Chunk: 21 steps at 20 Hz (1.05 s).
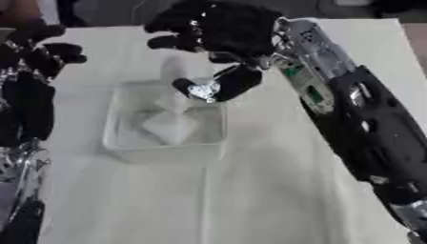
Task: Pick up objects on the table and place them in the box.
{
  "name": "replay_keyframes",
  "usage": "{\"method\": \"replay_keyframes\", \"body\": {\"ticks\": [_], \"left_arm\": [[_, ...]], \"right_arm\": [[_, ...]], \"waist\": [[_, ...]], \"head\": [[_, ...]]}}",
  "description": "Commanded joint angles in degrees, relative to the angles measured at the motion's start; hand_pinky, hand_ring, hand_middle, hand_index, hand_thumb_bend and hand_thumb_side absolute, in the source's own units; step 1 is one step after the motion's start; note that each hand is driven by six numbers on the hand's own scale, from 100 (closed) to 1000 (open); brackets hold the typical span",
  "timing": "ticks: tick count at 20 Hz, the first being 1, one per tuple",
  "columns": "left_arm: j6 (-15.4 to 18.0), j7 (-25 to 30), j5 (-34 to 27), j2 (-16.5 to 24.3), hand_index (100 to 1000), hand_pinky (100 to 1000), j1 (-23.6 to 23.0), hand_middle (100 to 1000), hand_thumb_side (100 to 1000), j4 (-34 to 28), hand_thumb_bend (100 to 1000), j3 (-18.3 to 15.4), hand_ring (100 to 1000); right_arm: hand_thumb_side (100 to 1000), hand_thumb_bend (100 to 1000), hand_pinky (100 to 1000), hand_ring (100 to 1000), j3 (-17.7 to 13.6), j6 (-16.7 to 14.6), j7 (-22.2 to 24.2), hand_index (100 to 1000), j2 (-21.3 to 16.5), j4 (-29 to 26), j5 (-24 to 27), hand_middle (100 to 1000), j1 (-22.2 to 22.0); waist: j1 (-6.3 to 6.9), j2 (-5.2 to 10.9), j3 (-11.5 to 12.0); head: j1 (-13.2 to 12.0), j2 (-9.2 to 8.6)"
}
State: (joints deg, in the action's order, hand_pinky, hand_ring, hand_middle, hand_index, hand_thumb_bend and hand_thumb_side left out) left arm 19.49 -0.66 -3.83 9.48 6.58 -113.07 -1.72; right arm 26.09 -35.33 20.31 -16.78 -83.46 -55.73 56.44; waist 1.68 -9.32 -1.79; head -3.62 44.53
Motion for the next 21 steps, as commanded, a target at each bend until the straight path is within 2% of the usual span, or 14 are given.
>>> {"method": "replay_keyframes", "body": {"ticks": [1,3,4,5,6,7,8,10,12,15,17,21], "left_arm": [[0.0,-0.3,0.3,0.4,851,640,0.6,719,1000,-0.7,100,-0.4,666],[0.0,-0.3,0.3,0.3,851,639,0.6,719,1000,-0.7,100,-0.4,666],[0.0,-0.3,0.3,0.3,851,638,0.6,719,1000,-0.7,100,-0.4,666],[0.0,-0.3,0.3,0.3,851,638,0.6,718,1000,-0.7,100,-0.4,667],[0.0,-0.3,0.3,0.2,851,637,0.6,718,1000,-0.7,100,-0.4,667],[0.0,-0.3,0.3,0.2,851,637,0.6,718,1000,-0.7,100,-0.5,667],[0.0,-0.4,0.3,0.2,850,635,0.6,718,1000,-0.7,100,-0.5,668],[0.0,-0.5,0.3,0.1,851,634,0.7,718,1000,-0.7,100,-0.5,669],[-0.1,-0.7,0.3,0.0,850,634,0.8,719,1000,-0.7,100,-0.6,674],[-0.1,-1.0,0.4,-0.1,850,634,0.9,721,1000,-0.7,100,-0.7,677],[0.0,-1.3,0.5,0.0,849,635,1.2,724,1000,-0.8,100,-0.7,686],[0.4,-2.3,0.6,0.4,850,638,2.0,745,1000,-1.1,100,-0.8,717]], "right_arm": [[1000,234,1000,1000,-0.4,0.0,0.2,1000,-1.0,-1.3,0.4,1000,1.2],[1000,235,1000,1000,-0.5,0.0,0.0,1000,-1.0,-1.5,0.6,1000,1.2],[1000,169,1000,997,-0.8,0.1,-0.7,1000,-0.9,-1.8,1.2,1000,1.2],[1000,118,939,940,-1.2,0.3,-1.9,1000,-0.9,-2.3,2.3,1000,1.0],[1000,100,816,863,-2.0,0.7,-4.5,1000,-0.6,-3.1,4.7,939,0.6],[1000,100,848,881,-2.5,1.2,-7.6,1000,-0.5,-4.0,8.2,954,0.0],[1000,100,533,700,-2.9,1.8,-11.0,932,-0.3,-4.8,12.5,786,-0.9],[1000,100,421,630,-3.2,3.6,-17.1,870,0.1,-6.8,23.7,719,-3.1],[1000,100,388,612,-3.0,5.8,-19.0,847,0.6,-9.9,33.2,687,-5.5],[1000,100,388,618,-3.2,9.1,-17.6,847,1.9,-15.9,43.3,689,-9.2],[1000,100,396,629,-3.6,11.1,-15.7,852,2.9,-19.5,47.6,699,-11.6],[1000,100,410,651,-4.9,14.7,-13.2,866,5.6,-24.7,52.9,720,-16.3]], "waist": [[0.02,0.79,0.1],[0.03,0.77,0.1],[0.06,0.75,0.1],[0.08,0.73,0.1],[0.13,0.68,0.1],[0.13,0.64,0.1],[0.17,0.55,0.0],[0.25,0.36,-0.2],[0.48,0.15,-0.6],[0.97,-0.03,-1.5],[1.21,-0.09,-2.4],[1.56,-0.26,-4.3]], "head": [[-0.7,-0.41],[-0.6,-0.41],[-0.6,-0.41],[-0.5,-0.41],[-0.5,-0.41],[-0.5,-0.41],[-0.5,-0.41],[-0.5,-0.41],[-0.5,-0.41],[-0.3,-0.41],[-0.1,-0.41],[0.0,-0.41]]}}
